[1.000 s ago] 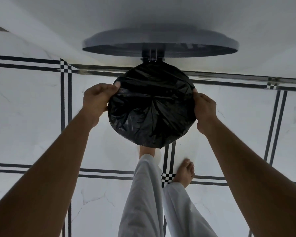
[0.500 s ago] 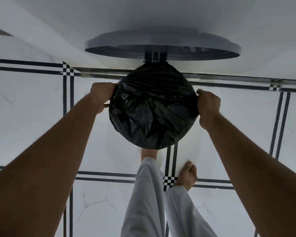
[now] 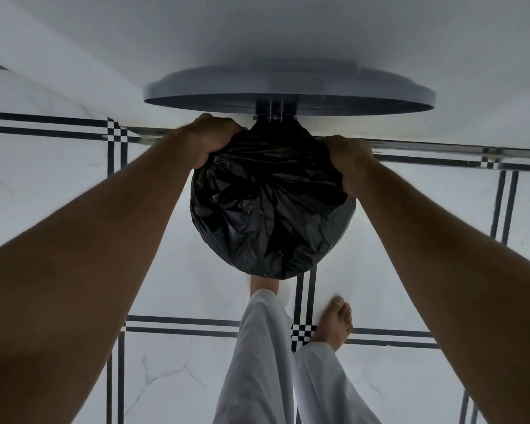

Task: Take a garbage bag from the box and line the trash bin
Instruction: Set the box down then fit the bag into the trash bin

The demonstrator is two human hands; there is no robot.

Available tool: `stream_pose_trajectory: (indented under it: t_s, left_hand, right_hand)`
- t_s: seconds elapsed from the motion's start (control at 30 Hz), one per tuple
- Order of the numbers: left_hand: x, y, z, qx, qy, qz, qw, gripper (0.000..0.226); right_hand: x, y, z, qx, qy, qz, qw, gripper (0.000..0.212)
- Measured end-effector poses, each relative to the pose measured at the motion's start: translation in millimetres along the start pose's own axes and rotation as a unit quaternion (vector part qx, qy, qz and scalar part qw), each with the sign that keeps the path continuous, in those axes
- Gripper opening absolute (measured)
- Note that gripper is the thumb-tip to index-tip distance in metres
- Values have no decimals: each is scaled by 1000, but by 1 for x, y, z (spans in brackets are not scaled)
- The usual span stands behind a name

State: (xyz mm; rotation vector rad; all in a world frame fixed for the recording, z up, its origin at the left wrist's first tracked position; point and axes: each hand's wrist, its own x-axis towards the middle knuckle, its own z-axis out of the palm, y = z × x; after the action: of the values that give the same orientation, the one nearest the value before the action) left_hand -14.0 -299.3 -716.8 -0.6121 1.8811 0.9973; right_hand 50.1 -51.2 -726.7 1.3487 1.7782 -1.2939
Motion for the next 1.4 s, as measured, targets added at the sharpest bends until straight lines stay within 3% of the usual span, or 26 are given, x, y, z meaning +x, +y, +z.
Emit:
stream_pose_trajectory:
  t_s: [0.1, 0.23, 0.37, 0.47, 0.5, 0.57, 0.63, 0.7, 0.77, 0.83, 0.9, 0.97, 1.07, 1.17, 1.23, 1.3, 1.4]
  left_hand:
    - [10, 9, 6, 77, -7, 12, 997, 50]
    - [13, 9, 11, 61, 20, 38, 997, 58]
    - [-12, -13, 11, 34, 192, 77, 978, 25]
    - [-65, -45, 29, 92, 380, 219, 894, 23]
    - [-83, -52, 41, 112, 389, 294, 866, 22]
    - [-105, -62, 71, 148, 321, 414, 839, 15]
    - [-102, -75, 100, 226, 259, 442, 828, 15]
    - [-79, -90, 118, 333, 227, 387, 829, 31]
    - [-59, -104, 122, 412, 131, 249, 867, 69]
    - [-44, -115, 118, 439, 17, 130, 889, 111]
    - [-41, -121, 112, 432, -33, 77, 898, 132]
    - [-46, -116, 111, 422, -30, 73, 903, 122]
    - [-59, -100, 117, 415, 68, 123, 899, 79]
    - [-76, -90, 121, 436, 213, 215, 848, 43]
    - [-82, -87, 126, 405, 262, 253, 839, 33]
    - [-80, -77, 130, 335, 244, 248, 876, 27]
    - [-65, -66, 137, 263, 155, 152, 940, 30]
  right_hand:
    - [1, -7, 0, -9, 0, -11, 1000, 49]
    - [-10, 1, 4, -17, 97, -166, 981, 34]
    - [-37, 32, 8, -60, 175, -310, 933, 28]
    - [-46, 49, 13, -135, 134, -349, 918, 34]
    - [-46, 50, 15, -137, 113, -338, 924, 36]
    - [-42, 49, 16, -136, 84, -315, 935, 39]
    - [-37, 44, 14, -148, 68, -295, 942, 46]
    - [-32, 39, 12, -166, 58, -285, 942, 51]
    - [-30, 38, 9, -180, 50, -293, 938, 54]
    - [-29, 39, 7, -193, 47, -299, 933, 55]
    - [-27, 39, 6, -202, 44, -303, 930, 55]
    - [-27, 37, 6, -207, 45, -306, 928, 55]
    - [-27, 38, 5, -200, 48, -309, 929, 55]
    - [-27, 39, 5, -185, 47, -307, 932, 55]
    - [-26, 40, 5, -185, 49, -305, 933, 55]
    - [-26, 40, 6, -180, 48, -303, 934, 55]
    - [-23, 42, 7, -170, 45, -304, 936, 56]
